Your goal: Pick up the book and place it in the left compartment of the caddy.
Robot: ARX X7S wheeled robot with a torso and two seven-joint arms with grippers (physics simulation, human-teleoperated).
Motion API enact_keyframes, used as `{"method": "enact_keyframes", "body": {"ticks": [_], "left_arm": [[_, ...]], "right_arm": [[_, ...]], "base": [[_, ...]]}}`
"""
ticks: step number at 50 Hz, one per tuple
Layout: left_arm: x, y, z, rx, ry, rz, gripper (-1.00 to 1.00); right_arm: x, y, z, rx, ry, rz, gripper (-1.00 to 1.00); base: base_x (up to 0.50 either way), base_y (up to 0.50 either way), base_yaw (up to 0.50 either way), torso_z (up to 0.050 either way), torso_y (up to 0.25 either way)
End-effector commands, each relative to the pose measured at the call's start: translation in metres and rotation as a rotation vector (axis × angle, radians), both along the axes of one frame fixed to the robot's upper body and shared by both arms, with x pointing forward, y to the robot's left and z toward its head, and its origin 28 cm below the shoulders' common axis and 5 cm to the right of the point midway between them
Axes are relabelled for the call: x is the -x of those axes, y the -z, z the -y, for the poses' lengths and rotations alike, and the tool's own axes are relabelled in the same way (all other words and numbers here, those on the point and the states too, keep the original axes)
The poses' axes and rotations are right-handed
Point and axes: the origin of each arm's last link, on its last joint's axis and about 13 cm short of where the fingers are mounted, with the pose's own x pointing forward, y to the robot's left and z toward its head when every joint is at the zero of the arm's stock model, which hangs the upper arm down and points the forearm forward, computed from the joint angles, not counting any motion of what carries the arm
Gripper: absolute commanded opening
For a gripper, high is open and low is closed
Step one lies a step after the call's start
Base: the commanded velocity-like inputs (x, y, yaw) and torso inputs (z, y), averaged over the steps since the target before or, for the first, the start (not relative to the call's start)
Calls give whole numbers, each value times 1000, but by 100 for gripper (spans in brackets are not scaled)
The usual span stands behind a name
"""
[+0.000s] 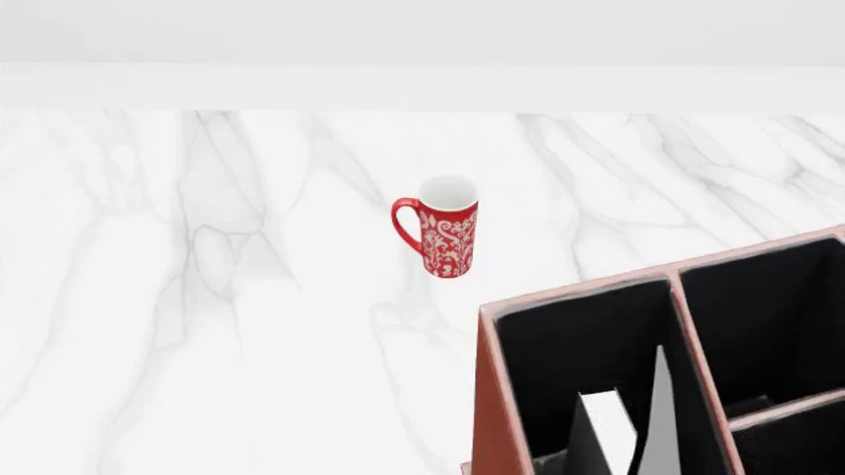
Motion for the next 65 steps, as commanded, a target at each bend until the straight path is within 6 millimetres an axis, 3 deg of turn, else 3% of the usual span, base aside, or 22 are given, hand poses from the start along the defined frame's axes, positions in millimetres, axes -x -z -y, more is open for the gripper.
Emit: {"method": "enact_keyframes", "body": {"ticks": [1,33,65], "left_arm": [[1,0,0,-2,2,4,100],[9,-2,2,-19,37,24,100],[15,-4,4,-27,45,43,100]], "right_arm": [[3,-1,-1,20,9,53,100],[-1,-17,2,44,22,163,100],[14,-30,-10,28,-30,323,100]], "base": [[0,0,0,0,0],[0,0,0,0,0],[0,0,0,0,0]]}}
